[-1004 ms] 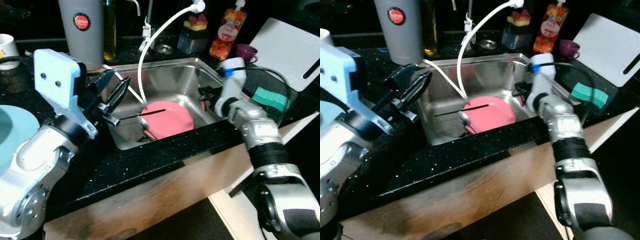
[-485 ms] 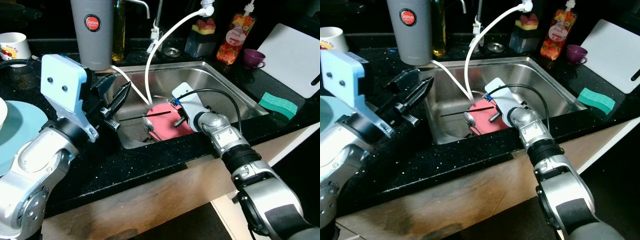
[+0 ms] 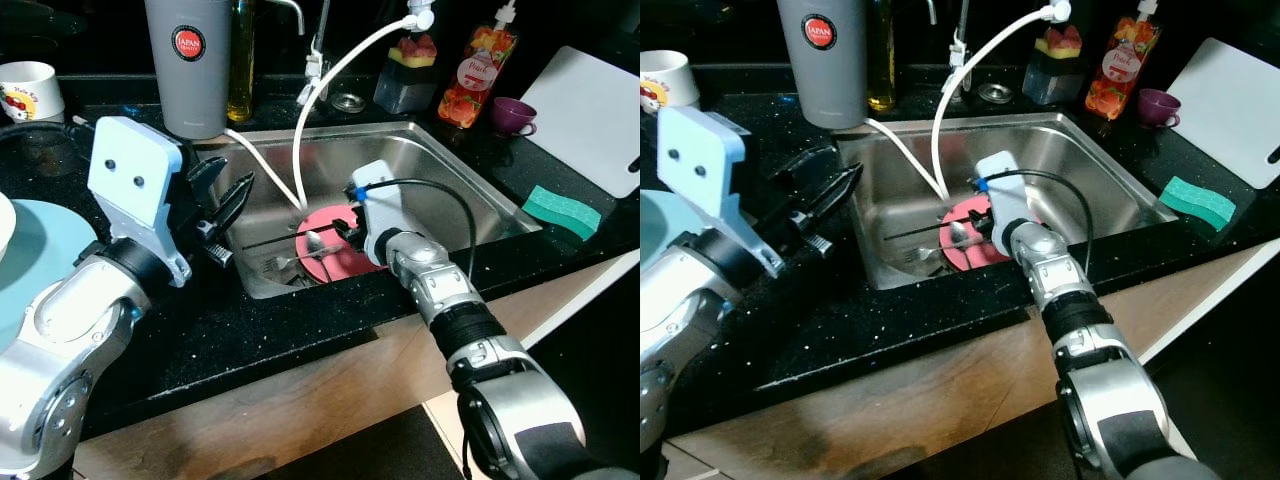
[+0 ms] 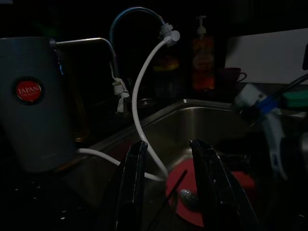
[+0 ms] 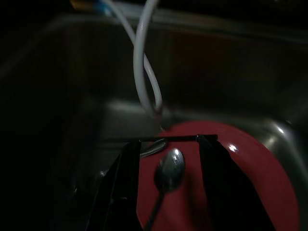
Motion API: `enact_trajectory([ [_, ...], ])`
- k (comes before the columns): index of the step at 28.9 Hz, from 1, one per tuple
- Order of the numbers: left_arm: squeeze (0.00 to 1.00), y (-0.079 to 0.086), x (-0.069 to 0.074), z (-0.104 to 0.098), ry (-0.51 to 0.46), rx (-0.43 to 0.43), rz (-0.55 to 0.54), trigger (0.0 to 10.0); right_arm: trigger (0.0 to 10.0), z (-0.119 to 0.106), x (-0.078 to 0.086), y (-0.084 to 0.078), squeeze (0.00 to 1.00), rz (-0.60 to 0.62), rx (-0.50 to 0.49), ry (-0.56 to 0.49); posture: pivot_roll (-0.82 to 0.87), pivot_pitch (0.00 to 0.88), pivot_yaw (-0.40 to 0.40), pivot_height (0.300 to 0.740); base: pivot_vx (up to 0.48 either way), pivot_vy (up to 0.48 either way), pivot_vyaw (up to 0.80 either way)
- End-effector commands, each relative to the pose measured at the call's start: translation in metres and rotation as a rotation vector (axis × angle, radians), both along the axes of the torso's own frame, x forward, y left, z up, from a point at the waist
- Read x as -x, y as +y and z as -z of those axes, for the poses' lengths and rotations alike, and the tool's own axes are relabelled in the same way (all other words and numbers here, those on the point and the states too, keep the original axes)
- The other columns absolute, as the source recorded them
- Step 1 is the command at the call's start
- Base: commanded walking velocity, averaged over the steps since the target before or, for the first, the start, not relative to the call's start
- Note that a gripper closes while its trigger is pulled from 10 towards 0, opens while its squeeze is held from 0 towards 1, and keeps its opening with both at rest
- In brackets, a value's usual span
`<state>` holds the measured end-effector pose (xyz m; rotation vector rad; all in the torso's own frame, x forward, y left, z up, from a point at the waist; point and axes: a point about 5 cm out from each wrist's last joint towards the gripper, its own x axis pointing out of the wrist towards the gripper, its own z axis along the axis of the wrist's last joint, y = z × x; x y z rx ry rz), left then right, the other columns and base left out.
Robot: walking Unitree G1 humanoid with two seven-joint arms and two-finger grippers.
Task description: Kitchen organization
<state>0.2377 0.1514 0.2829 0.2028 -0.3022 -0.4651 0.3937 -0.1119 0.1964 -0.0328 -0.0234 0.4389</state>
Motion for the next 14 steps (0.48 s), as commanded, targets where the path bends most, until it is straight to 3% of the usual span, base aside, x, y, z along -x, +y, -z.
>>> enact_trajectory([
  [1, 0.0, 0.006, -0.001, -0.003, -0.013, -0.053, -0.027, 10.0, 10.0, -0.006, 0.004, -0.004, 0.0, -0.036, -0.17, -0.002, 0.17, 0.0, -0.085, 0.74, 0.0, 0.0, 0.0],
  [4, 0.0, 0.015, -0.002, -0.006, -0.023, -0.125, -0.069, 10.0, 10.0, -0.016, 0.012, 0.003, 0.0, -0.156, -0.286, -0.021, 0.17, 0.0, -0.084, 0.74, 0.0, 0.0, 0.24],
  [11, 0.0, 0.034, -0.002, -0.011, -0.028, -0.285, -0.155, 10.0, 10.0, -0.019, 0.021, 0.01, 0.0, -0.239, -0.358, -0.05, 0.18, 0.0, -0.08, 0.74, 0.0, 0.0, 0.72],
  [14, 0.0, 0.048, 0.001, -0.018, -0.034, -0.421, -0.222, 10.0, 10.0, -0.017, 0.027, 0.017, 0.0, -0.301, -0.374, -0.04, 0.18, 0.0, -0.079, 0.74, 0.0, 0.0, 0.73],
])
